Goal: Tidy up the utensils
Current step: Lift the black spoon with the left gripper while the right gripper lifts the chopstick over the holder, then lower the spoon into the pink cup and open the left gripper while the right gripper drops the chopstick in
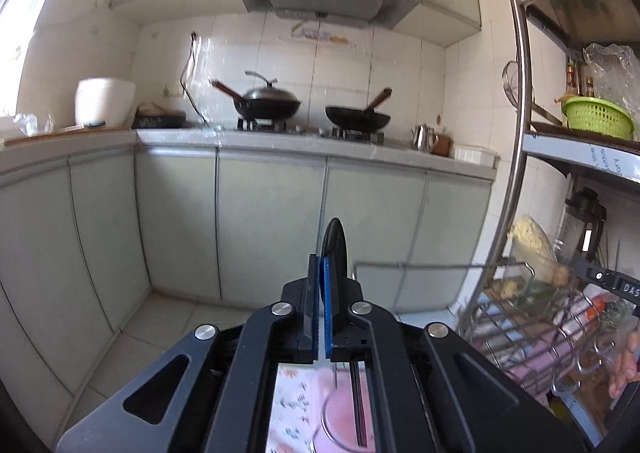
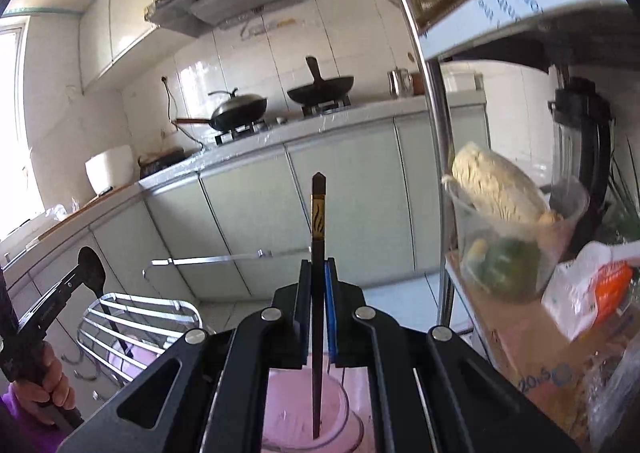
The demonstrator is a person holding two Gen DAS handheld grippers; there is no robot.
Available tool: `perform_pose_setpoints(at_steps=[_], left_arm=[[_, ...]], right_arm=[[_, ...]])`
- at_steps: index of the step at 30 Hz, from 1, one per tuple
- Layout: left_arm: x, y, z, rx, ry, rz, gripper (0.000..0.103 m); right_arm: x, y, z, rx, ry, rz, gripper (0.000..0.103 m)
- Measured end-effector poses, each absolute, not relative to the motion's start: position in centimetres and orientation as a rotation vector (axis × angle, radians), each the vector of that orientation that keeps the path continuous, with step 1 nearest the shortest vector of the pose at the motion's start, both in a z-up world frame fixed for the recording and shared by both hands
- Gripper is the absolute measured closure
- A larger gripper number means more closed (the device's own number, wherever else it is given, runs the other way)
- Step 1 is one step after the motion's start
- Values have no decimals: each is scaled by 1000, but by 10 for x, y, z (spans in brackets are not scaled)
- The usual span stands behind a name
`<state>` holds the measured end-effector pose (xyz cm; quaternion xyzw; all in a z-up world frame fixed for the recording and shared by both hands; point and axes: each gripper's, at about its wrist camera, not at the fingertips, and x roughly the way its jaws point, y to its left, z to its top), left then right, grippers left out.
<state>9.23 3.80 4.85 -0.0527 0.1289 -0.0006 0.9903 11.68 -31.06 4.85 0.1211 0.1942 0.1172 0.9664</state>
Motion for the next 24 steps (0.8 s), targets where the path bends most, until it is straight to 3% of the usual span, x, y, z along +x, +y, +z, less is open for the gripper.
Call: perform_pose_setpoints(at_steps=[11, 13, 16, 18, 22, 24], left_arm=[[95, 44, 28, -180, 376, -48, 102], [96, 45, 26, -197, 394, -54, 98], [98, 50, 24, -235, 425, -59, 91], [97, 55, 23, -267, 434, -56, 77], [93, 62, 26, -297, 429, -50, 71], [90, 64, 28, -298, 426, -44, 68]], right_arm=[[113, -304, 40, 234, 448, 265, 93], [114, -303, 38, 231, 462, 266, 91], [112, -303, 37, 238, 474, 275, 78], [111, -303, 37, 239, 478, 275, 77], [106, -305, 38, 244, 482, 277, 65], [103, -307, 39, 249, 477, 276, 64]])
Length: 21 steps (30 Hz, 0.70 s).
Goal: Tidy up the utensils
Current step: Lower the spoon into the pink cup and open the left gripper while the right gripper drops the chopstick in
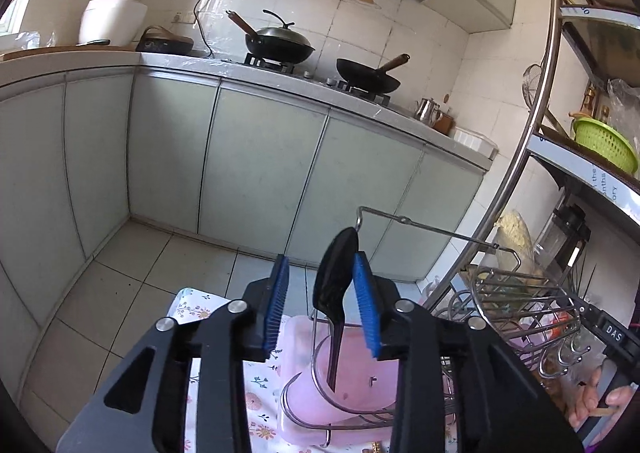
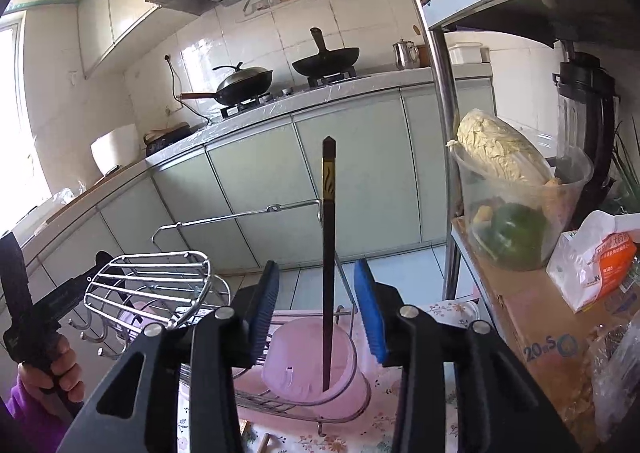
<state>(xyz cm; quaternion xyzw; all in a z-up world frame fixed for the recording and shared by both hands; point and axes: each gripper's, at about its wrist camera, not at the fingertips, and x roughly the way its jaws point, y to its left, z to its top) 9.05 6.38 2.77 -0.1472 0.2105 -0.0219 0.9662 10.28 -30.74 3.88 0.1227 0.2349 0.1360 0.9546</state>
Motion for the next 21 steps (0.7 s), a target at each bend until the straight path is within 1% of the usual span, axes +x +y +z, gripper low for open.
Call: perform_pose_setpoints(at_steps=[9, 16, 21], left_arm=[[70, 70, 40, -313, 397, -42, 67], [44, 68, 30, -328, 468, -69, 67], [27, 62, 12, -323, 548, -91, 67]], right_arm=[[76, -321, 41, 295, 468, 271, 64], [47, -324, 23, 310, 539, 280, 64], [31, -320, -7, 319, 639, 276, 64]])
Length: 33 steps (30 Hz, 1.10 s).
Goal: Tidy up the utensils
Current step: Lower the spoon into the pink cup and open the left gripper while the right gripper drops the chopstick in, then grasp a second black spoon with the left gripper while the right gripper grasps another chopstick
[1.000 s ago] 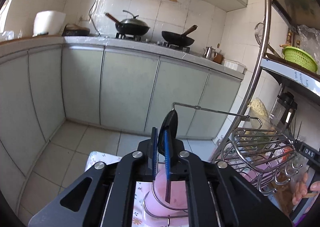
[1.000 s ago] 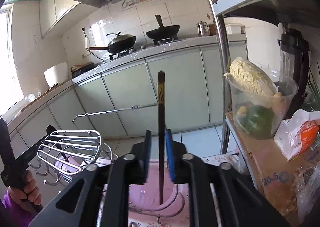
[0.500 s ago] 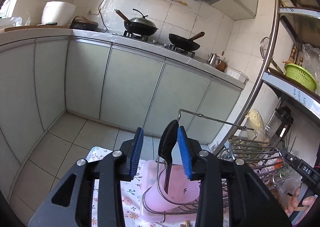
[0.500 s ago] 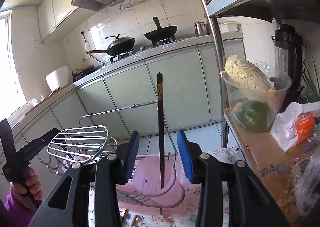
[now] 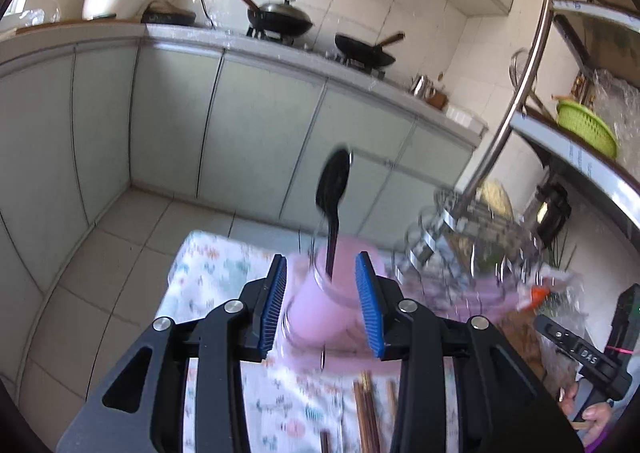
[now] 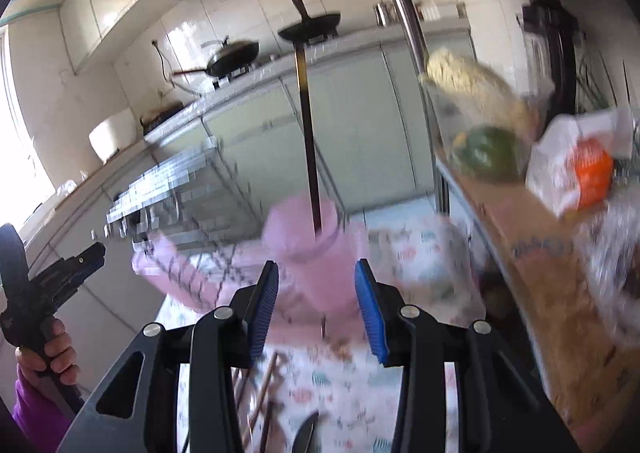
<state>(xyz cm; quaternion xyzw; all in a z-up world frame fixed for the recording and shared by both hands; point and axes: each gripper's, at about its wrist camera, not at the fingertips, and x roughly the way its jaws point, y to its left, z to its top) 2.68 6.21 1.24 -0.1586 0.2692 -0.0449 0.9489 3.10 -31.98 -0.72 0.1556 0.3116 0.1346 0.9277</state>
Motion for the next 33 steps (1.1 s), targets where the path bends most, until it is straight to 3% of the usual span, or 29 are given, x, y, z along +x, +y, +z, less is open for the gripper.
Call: perform_pose_setpoints(at_steps=[16, 20, 33], left_arm=[[13, 29, -92, -274, 1047, -192, 68], [21, 19, -111, -272, 1170, -222, 82], [46, -2, -141, -195, 1322, -184, 87]], right_arm=[[8, -306, -83, 418, 925, 386, 69], [8, -304, -93, 448, 962, 410, 70], [13, -301, -107, 470, 1036, 445, 71]])
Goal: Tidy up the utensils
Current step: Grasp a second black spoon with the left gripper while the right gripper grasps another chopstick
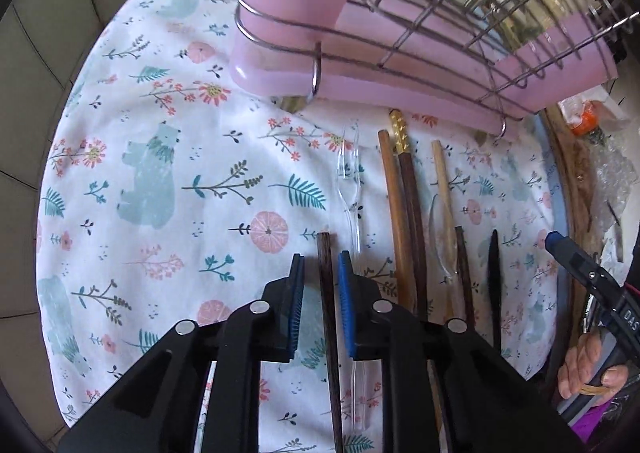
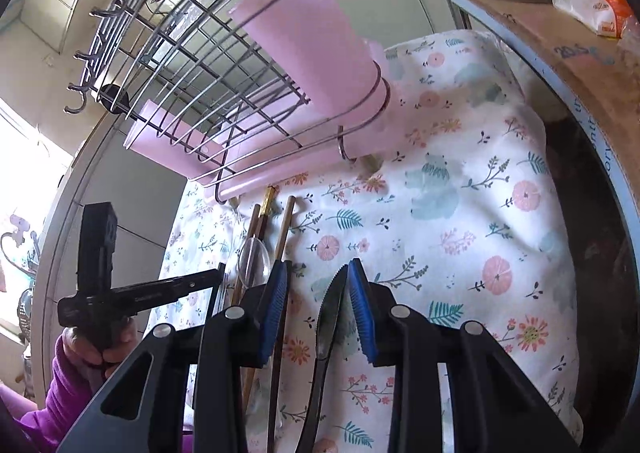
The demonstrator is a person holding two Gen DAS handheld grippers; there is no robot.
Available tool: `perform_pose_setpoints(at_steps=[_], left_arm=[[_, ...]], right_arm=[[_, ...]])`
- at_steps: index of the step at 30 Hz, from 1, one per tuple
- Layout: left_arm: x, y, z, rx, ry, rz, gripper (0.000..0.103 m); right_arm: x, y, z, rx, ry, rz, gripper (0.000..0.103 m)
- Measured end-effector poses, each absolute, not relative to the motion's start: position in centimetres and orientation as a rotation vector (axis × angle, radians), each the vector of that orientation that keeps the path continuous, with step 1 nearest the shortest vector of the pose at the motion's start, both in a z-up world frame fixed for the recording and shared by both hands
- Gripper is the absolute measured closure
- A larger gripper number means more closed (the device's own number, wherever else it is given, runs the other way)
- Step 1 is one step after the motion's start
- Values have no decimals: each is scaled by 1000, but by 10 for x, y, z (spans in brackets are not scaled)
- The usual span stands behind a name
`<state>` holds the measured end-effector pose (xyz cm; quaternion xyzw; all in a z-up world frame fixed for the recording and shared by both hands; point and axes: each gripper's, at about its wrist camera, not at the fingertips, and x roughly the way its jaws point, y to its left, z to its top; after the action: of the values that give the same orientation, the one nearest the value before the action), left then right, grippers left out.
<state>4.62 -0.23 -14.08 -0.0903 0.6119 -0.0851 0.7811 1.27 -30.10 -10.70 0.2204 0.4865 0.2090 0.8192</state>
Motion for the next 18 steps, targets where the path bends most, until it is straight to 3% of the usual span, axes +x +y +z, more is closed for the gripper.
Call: perform_pose_setpoints(at_steps=[3, 6, 18], left_arm=[[48, -7, -143, -167, 1320, -181, 88], [49, -9, -145, -158, 1309, -175, 97], [38, 13, -121, -251, 1212, -227, 97]], right_arm=[[14, -300, -109, 465, 1055, 453, 71], [17, -298, -113, 461, 1083, 461, 71], [38, -280, -143, 429, 1252, 424, 71]])
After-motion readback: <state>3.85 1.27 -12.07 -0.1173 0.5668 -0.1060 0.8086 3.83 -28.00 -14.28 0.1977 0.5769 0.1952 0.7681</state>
